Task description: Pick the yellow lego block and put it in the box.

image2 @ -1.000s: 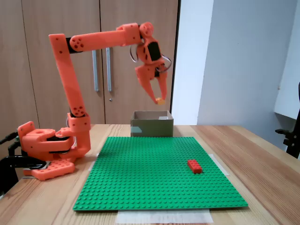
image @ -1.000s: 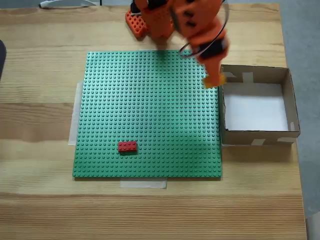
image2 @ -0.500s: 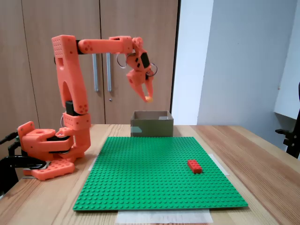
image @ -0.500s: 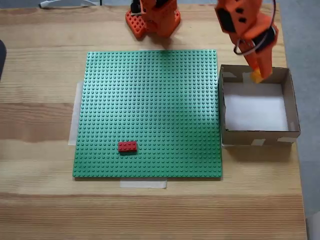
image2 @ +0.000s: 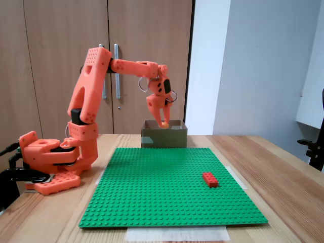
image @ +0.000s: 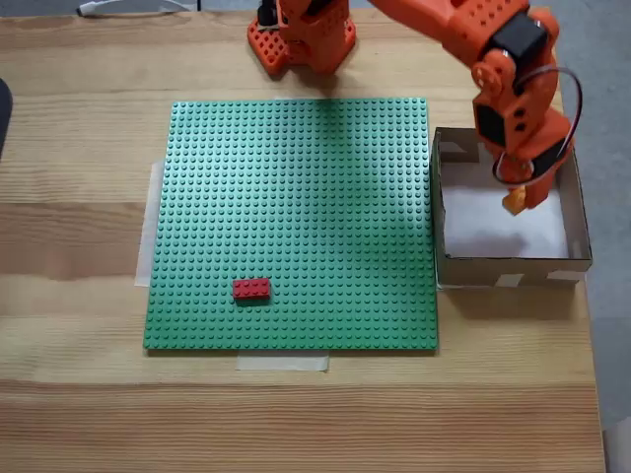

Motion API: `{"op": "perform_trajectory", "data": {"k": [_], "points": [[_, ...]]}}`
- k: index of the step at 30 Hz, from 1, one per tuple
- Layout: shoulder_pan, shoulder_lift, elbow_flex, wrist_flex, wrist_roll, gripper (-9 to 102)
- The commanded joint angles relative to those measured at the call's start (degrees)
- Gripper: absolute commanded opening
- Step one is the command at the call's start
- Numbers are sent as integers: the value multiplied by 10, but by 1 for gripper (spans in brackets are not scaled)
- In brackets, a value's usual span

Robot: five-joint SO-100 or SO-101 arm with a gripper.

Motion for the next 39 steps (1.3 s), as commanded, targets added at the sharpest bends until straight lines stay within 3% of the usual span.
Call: {"op": "perform_trajectory", "data": {"k": [1,25,39], "points": [[9,-7,-28,-12,-1,-1],[22,-56,-40,-1,11,-1],[6,-43,-59,34,-20,19]]}}
